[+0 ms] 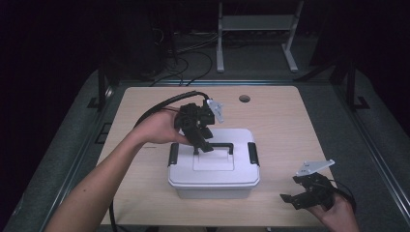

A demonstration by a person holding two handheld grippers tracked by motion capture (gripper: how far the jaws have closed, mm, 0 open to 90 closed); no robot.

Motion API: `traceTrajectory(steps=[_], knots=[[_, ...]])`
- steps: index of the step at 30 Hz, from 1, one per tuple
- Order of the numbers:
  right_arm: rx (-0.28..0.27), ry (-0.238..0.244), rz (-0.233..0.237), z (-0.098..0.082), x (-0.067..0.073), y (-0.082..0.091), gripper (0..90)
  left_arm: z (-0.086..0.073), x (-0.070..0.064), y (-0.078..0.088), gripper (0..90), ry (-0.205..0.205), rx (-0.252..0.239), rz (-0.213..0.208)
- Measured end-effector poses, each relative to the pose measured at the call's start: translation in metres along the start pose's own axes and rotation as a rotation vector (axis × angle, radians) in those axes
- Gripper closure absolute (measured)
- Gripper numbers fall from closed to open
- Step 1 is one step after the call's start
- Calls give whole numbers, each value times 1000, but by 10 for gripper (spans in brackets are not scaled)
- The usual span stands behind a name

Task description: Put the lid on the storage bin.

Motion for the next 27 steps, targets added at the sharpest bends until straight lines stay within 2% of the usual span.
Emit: traceTrajectory(steps=[3,5,15,22,27], knots=[[-1,2,-1,0,-1,0,185,-1,0,1,500,14,-21,4],[0,2,-1,1,-1,-1,185,-4,0,0,458,18,-15,-4],[4,0,0,0,-1,-2,185,-12,2,0,422,41,-31,3],[6,-2,-2,2,-1,-2,184,-19,5,12,385,57,-66,24],[9,-3,-3,1,0,-2,184,-26,4,16,384,60,-59,29]])
Point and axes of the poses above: each handheld gripper's, and its own axes: y roughly backward along the jaws, z roughly out of its top, x roughly to its left, the point moved 10 cm from there along -y, roughly forward along the jaws, and after that the axes turned 2 degrees about -z, right-handed, at the moved point
